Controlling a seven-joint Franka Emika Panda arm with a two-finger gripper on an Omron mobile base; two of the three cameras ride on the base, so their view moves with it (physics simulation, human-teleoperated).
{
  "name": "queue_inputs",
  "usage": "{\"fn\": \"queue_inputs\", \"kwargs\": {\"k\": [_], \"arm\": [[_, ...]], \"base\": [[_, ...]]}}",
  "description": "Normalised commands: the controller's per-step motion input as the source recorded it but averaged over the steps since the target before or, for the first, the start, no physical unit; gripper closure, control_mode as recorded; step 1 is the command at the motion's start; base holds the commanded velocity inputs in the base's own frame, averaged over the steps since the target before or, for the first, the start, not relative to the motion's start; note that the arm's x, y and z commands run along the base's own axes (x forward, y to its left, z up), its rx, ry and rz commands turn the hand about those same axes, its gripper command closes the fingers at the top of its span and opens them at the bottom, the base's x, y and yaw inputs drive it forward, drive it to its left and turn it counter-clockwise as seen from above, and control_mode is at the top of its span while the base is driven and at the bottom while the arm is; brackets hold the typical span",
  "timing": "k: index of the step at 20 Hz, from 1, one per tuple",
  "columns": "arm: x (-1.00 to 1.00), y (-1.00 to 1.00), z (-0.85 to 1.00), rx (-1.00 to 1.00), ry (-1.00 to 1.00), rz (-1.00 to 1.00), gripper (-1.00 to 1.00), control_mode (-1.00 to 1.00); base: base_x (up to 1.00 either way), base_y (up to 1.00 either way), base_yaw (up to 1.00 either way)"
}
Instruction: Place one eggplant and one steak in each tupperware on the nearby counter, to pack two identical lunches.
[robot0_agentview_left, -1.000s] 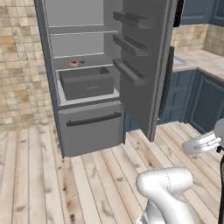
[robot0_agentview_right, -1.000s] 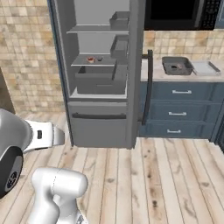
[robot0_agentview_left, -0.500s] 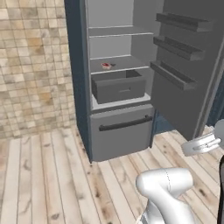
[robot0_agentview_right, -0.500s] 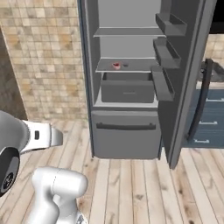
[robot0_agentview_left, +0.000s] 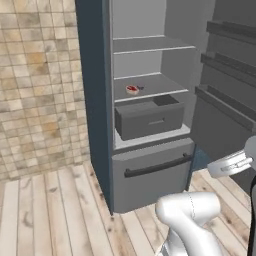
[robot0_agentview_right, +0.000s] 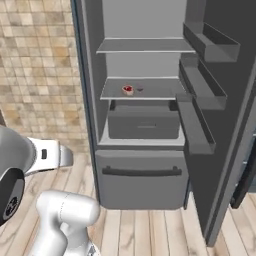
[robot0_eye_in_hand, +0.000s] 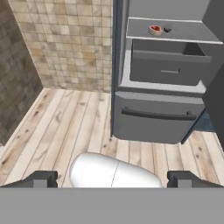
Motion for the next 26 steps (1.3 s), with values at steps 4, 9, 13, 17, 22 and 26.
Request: {"fn": "queue_inputs", "kwargs": {"k": [4,9,13,17,22,26], "arm": [[0.00,0.00,0.00,0.00,0.00,0.00,-1.00,1.00],[0.00,0.00,0.00,0.00,0.00,0.00,-1.00,1.00],[0.00,0.00,0.00,0.00,0.00,0.00,-1.00,1.00],[0.00,0.00,0.00,0.00,0.00,0.00,-1.00,1.00],[0.00,0.00,0.00,0.00,0.00,0.00,-1.00,1.00],[0.00,0.00,0.00,0.00,0.00,0.00,-1.00,1.00]], "base": [[0.83,-0.03,-0.04],[0.66,-0.20,-0.02],[0.16,-0.43,0.00],[0.08,-0.45,0.00],[0.40,-0.01,0.00],[0.52,0.00,0.00]]}}
